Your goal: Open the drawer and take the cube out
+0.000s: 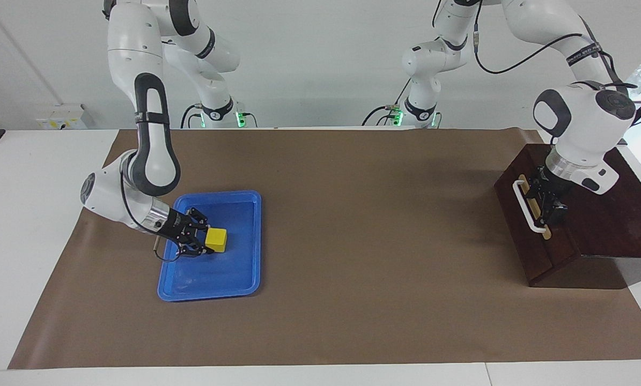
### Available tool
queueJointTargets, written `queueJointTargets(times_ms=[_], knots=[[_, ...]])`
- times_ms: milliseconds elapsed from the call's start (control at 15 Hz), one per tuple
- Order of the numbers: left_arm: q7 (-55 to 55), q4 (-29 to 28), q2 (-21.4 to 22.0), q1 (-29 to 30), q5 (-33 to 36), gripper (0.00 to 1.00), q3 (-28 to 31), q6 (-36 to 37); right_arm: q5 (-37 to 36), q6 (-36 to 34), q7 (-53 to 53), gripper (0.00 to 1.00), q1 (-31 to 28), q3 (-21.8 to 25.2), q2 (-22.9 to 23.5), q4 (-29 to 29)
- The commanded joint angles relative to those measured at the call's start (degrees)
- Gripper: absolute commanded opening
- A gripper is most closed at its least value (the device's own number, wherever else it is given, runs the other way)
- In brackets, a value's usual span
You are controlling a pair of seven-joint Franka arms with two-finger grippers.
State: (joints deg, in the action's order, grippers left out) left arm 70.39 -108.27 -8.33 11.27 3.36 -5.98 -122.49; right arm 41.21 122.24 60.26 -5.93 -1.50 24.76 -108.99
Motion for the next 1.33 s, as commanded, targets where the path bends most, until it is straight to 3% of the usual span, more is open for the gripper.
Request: queueJointTargets(times_ms=[0,67,133,200,267,733,1067,1267], knots=[[1.0,2.3,0.0,-6.8,0.5,1.0,0.8,1.3,0.5,1.7,-0.1,0.0,0.4,-0.2,-1.4,-2.0],[0.8,3.9,0.1,-7.9,0.9,1.0,0.9,2.2,0.5,1.7,-0.1,0.19,0.4,-0.2,-1.4,-2.1],[0.2,5.9,0.3,-7.9,1.0,1.0,0.6,4.3,0.4,1.6,-0.2,0.44,0.3,-0.2,-1.4,-2.1],[-1.4,9.2,0.8,-7.9,1.0,1.0,0.4,7.6,0.4,1.5,-0.8,0.92,0.4,-0.2,-1.4,-2.0],[-5.6,11.4,1.2,-7.9,0.6,1.0,0.4,10.7,0.2,1.2,-1.8,1.0,0.4,-0.2,-1.4,-1.8],[-55.3,12.7,7.8,-8.0,0.6,1.0,0.5,28.8,-0.8,-3.7,-1.3,1.0,0.4,-0.1,-2.2,2.2],[-67.7,13.0,7.9,-7.1,-1.8,1.0,0.4,29.6,-5.2,-10.0,-1.8,1.0,0.5,0.0,-8.9,4.7],[-70.5,12.4,10.7,-6.5,-4.0,1.0,0.4,31.8,-14.0,-16.6,-5.0,1.0,0.6,-0.9,-11.8,10.1]])
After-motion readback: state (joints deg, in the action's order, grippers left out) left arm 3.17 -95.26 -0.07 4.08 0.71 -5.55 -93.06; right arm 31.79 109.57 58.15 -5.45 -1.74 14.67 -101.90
